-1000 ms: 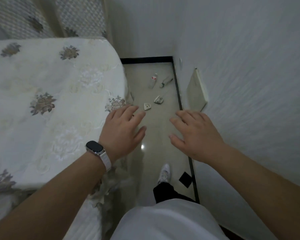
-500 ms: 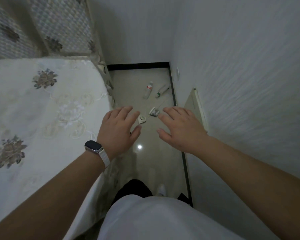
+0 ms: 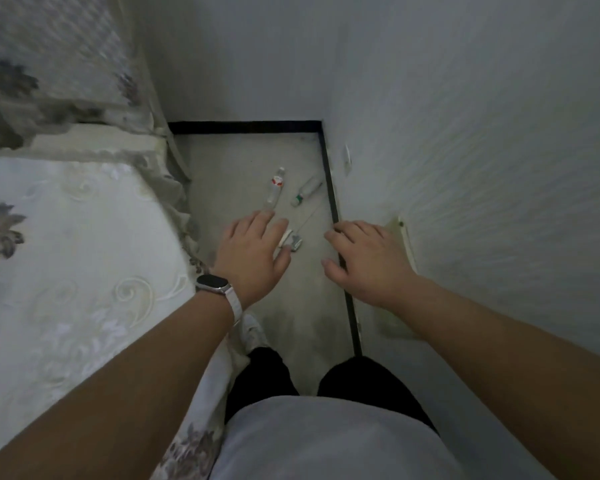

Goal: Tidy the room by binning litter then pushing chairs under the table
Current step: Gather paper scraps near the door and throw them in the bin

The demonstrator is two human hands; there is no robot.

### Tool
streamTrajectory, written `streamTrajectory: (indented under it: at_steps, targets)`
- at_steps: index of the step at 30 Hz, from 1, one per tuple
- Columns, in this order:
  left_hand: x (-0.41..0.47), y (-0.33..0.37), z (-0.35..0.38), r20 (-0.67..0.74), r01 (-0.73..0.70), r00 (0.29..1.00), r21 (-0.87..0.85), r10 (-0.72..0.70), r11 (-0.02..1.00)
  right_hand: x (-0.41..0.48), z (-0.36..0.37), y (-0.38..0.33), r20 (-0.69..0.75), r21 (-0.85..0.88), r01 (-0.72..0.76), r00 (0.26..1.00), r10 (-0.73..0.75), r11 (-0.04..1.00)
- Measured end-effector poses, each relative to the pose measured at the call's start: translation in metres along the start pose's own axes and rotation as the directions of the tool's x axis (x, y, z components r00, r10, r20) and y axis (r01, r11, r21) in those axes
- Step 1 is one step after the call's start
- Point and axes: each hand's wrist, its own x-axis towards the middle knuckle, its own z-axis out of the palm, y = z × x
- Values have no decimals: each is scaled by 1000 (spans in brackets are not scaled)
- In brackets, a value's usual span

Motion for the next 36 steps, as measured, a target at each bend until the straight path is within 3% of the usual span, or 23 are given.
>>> streamTrajectory:
  at_steps: [8,16,23,28,36]
  targets:
    - [45,-30,62,90,109,990,-17,-107,994,81,55,39,-61,38,38,997,-36,999]
    - [64,-42,180,232,299,929,-18,-287,954,144,163,92,41,166,64,997,-71,984]
    - [75,-95,345,315,302,906,-15,-282,953,196,322,139,63,197,26,997,-39,980]
    - [63,-146,470,352,328,880,33,-318,944,244,460,159,153,182,37,986,-65,983]
    - [50,-213,640,409,342,847,72,-340,937,312,622,211,301,106,185,930,-209,977]
